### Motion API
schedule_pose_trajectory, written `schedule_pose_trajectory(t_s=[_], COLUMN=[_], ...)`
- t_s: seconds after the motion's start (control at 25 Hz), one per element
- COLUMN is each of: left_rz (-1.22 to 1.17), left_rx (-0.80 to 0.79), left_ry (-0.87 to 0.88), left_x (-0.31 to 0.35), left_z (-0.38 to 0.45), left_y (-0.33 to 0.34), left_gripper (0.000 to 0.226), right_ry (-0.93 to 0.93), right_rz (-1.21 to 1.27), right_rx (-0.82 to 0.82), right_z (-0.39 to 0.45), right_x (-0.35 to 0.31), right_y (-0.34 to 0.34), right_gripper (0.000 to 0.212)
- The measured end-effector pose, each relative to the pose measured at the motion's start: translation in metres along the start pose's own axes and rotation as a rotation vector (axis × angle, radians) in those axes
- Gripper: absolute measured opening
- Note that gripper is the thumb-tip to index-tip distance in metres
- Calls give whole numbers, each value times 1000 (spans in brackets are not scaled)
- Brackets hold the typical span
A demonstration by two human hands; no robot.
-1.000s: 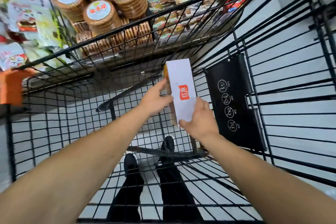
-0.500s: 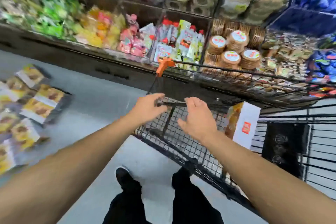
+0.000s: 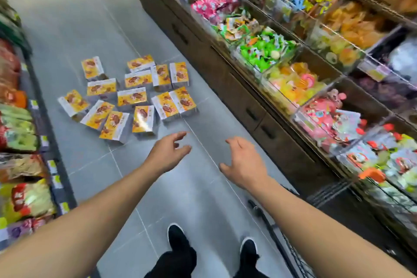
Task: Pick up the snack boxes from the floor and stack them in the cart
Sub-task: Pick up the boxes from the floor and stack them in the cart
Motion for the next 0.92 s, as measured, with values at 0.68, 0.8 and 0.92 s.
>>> schedule_pose_trajectory(t_s=[0.68,0.8,0.92], left_rz=[-429,-512,-555], left_rx=[554,584,589], left_ry=[-604,-688,-728], left_x=[-277,-322,-375], left_z=[100,119,151], left_y=[-287,-306,-324], left_gripper=[57,57,57], right_ry=[-571,-604,-612], right_rz=[-155,-184,-230], right_rx=[-371,-452,-491], right_z=[358,409,464], right_x=[-294,-331,-370], right_y=[98,132,181], right_gripper=[68,68,66])
Point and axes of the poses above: each hand's wrist, its own z-axis towards the middle knuckle, its own y-axis out of the palm, x = y × z, the point moved 8 cm from there along z, towards the middle knuckle, and after that the axes turned 6 degrees about -y, right-handed, at the moved point
